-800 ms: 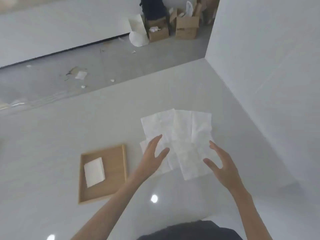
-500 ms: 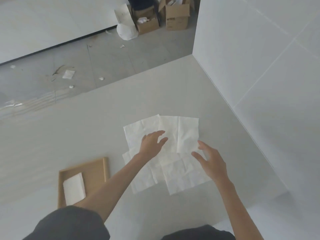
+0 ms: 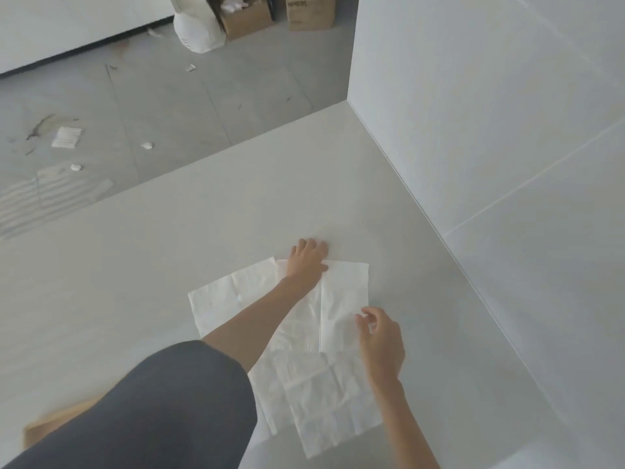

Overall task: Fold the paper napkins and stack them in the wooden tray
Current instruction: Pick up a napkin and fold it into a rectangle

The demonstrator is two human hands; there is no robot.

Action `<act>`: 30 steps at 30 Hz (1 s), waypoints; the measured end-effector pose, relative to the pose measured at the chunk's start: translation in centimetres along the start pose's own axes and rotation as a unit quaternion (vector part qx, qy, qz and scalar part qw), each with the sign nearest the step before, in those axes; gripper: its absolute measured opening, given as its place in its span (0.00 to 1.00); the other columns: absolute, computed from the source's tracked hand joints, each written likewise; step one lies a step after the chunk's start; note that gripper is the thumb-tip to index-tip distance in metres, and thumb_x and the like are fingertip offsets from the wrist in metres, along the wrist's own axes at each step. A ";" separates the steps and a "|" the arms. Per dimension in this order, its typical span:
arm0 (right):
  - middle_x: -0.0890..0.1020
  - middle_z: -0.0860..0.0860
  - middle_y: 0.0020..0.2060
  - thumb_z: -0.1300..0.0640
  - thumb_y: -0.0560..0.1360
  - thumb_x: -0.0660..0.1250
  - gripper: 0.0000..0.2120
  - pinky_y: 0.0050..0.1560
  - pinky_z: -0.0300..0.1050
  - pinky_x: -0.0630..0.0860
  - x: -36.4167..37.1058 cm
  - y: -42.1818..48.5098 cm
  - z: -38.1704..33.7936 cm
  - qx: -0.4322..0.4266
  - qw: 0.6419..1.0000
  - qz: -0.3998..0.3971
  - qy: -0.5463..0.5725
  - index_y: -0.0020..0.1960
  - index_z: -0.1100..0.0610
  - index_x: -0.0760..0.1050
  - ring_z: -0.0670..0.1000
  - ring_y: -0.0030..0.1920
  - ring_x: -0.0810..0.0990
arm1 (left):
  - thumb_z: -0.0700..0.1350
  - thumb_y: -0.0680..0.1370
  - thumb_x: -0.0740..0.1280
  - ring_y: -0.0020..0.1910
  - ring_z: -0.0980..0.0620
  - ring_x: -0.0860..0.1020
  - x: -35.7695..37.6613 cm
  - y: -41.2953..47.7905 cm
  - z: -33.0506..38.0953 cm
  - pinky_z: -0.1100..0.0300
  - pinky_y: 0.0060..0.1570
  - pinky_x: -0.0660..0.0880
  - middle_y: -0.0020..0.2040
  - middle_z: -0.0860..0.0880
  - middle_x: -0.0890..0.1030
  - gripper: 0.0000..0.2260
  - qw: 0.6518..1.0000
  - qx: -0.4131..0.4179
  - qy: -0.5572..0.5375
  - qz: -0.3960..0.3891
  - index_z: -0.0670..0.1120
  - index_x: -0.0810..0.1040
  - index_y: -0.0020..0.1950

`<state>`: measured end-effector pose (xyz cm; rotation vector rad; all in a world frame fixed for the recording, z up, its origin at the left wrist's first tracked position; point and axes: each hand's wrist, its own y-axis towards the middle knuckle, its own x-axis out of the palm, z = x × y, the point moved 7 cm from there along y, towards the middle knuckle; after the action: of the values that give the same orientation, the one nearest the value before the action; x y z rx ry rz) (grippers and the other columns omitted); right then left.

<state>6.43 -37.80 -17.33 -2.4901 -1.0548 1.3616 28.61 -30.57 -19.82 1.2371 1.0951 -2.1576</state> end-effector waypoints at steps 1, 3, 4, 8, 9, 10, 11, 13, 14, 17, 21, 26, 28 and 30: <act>0.78 0.40 0.44 0.49 0.79 0.67 0.10 0.46 0.43 0.67 0.0 0.2 0.1 0.006 1.000 0.006 -0.003 0.59 0.49 0.79 0.49 0.53 0.77 | 0.45 0.81 0.66 0.65 0.42 0.68 0.3 0.4 0.1 0.53 0.63 0.64 0.63 0.44 0.73 0.12 1.000 0.001 0.013 -0.004 0.44 0.73 0.64; 0.80 0.42 0.45 0.50 0.80 0.67 0.10 0.45 0.43 0.68 0.1 0.5 0.1 0.005 1.000 0.010 -0.012 0.59 0.50 0.80 0.50 0.53 0.78 | 0.44 0.82 0.65 0.64 0.42 0.68 0.7 0.9 0.3 0.52 0.63 0.65 0.63 0.43 0.73 0.09 0.999 0.005 0.040 -0.016 0.44 0.74 0.61; 0.81 0.44 0.47 0.50 0.80 0.67 0.10 0.45 0.43 0.68 0.2 0.7 0.0 0.001 1.000 0.009 -0.015 0.59 0.50 0.79 0.51 0.54 0.78 | 0.44 0.82 0.64 0.64 0.41 0.67 0.8 1.1 0.4 0.52 0.62 0.64 0.64 0.43 0.72 0.09 0.998 0.005 0.053 -0.021 0.44 0.74 0.61; 0.82 0.50 0.53 0.52 0.80 0.68 0.13 0.47 0.47 0.71 0.6 1.2 -0.1 -0.010 1.000 0.016 -0.020 0.62 0.54 0.77 0.55 0.58 0.77 | 0.41 0.82 0.62 0.63 0.41 0.67 0.9 1.0 0.6 0.53 0.60 0.63 0.64 0.42 0.70 0.09 0.996 0.025 0.085 -0.026 0.44 0.72 0.62; 0.81 0.51 0.54 0.52 0.79 0.68 0.14 0.48 0.48 0.72 0.7 1.3 0.0 -0.002 1.000 0.019 -0.017 0.63 0.55 0.76 0.56 0.58 0.76 | 0.41 0.83 0.61 0.62 0.41 0.68 0.7 0.7 0.8 0.53 0.60 0.64 0.63 0.43 0.71 0.09 0.995 0.034 0.086 -0.023 0.43 0.71 0.62; 0.81 0.53 0.54 0.53 0.79 0.69 0.14 0.48 0.49 0.72 0.9 1.5 0.1 0.008 1.000 0.019 -0.015 0.62 0.56 0.76 0.57 0.59 0.76 | 0.41 0.83 0.61 0.62 0.41 0.69 0.4 0.6 0.9 0.52 0.60 0.64 0.62 0.43 0.72 0.08 0.995 0.042 0.083 -0.019 0.43 0.70 0.62; 0.80 0.54 0.54 0.54 0.79 0.69 0.13 0.47 0.49 0.72 1.0 1.6 0.2 0.017 1.000 0.017 -0.014 0.61 0.57 0.77 0.58 0.59 0.75 | 0.41 0.83 0.60 0.61 0.41 0.71 -0.1 0.4 1.0 0.52 0.60 0.64 0.60 0.43 0.74 0.07 0.996 0.051 0.077 -0.014 0.43 0.70 0.61; 0.79 0.55 0.54 0.57 0.78 0.69 0.07 0.48 0.48 0.71 0.9 1.8 0.3 0.027 0.999 0.019 -0.007 0.55 0.57 0.80 0.59 0.59 0.74 | 0.41 0.84 0.60 0.57 0.40 0.74 -1.2 -0.3 1.2 0.52 0.59 0.65 0.54 0.43 0.78 0.05 0.997 0.069 0.041 -0.012 0.42 0.71 0.58; 0.80 0.55 0.53 0.59 0.77 0.69 0.05 0.51 0.47 0.70 0.7 2.0 0.2 0.020 1.000 0.024 -0.005 0.52 0.58 0.80 0.60 0.59 0.74 | 0.42 0.84 0.60 0.54 0.40 0.76 -1.9 -0.8 1.4 0.52 0.57 0.67 0.52 0.42 0.79 0.05 0.997 0.075 0.008 -0.018 0.42 0.71 0.57; 0.84 0.53 0.48 0.61 0.77 0.69 0.04 0.54 0.41 0.68 -0.5 2.8 -0.4 -0.041 0.998 0.023 0.048 0.50 0.58 0.80 0.61 0.57 0.78 | 0.45 0.84 0.61 0.46 0.42 0.76 -4.6 -3.0 1.9 0.51 0.47 0.70 0.48 0.46 0.80 0.05 0.990 0.095 -0.099 -0.036 0.43 0.71 0.55; 0.81 0.41 0.59 0.51 0.80 0.69 0.12 0.55 0.37 0.76 -1.4 3.7 -1.3 0.031 0.934 -0.093 0.345 0.62 0.47 0.74 0.46 0.60 0.80 | 0.44 0.81 0.66 0.41 0.44 0.78 -9.9 -7.0 2.4 0.53 0.46 0.76 0.43 0.58 0.78 0.04 0.961 0.108 -0.256 0.007 0.46 0.73 0.49; 0.63 0.48 0.78 0.28 0.72 0.53 0.47 0.80 0.47 0.53 2.4 0.9 -5.5 0.107 0.801 -0.329 0.488 0.83 0.51 0.49 0.48 0.80 0.60 | 0.40 0.80 0.68 0.35 0.58 0.75 -16.7 -13.1 -0.7 0.69 0.39 0.71 0.43 0.56 0.78 0.08 0.908 0.047 -0.400 0.119 0.50 0.73 0.44; 0.69 0.47 0.76 0.28 0.70 0.57 0.46 0.79 0.47 0.55 3.8 -1.0 -8.4 0.076 0.772 -0.384 0.501 0.80 0.53 0.60 0.48 0.78 0.65 | 0.40 0.80 0.68 0.38 0.54 0.76 -18.3 -16.0 -2.8 0.65 0.40 0.72 0.45 0.54 0.78 0.05 0.892 0.012 -0.425 0.149 0.47 0.73 0.46; 0.77 0.44 0.67 0.35 0.73 0.64 0.40 0.79 0.51 0.57 4.9 -2.6 -11.0 0.060 0.762 -0.394 0.510 0.77 0.58 0.67 0.55 0.78 0.65 | 0.41 0.81 0.68 0.39 0.54 0.77 -19.4 -19.1 -5.1 0.66 0.37 0.71 0.45 0.53 0.78 0.05 0.874 -0.026 -0.448 0.186 0.45 0.73 0.48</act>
<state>15.40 -30.36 -13.22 -1.7699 -1.3191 -0.1941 28.35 -15.45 3.42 0.2615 0.4506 -1.9884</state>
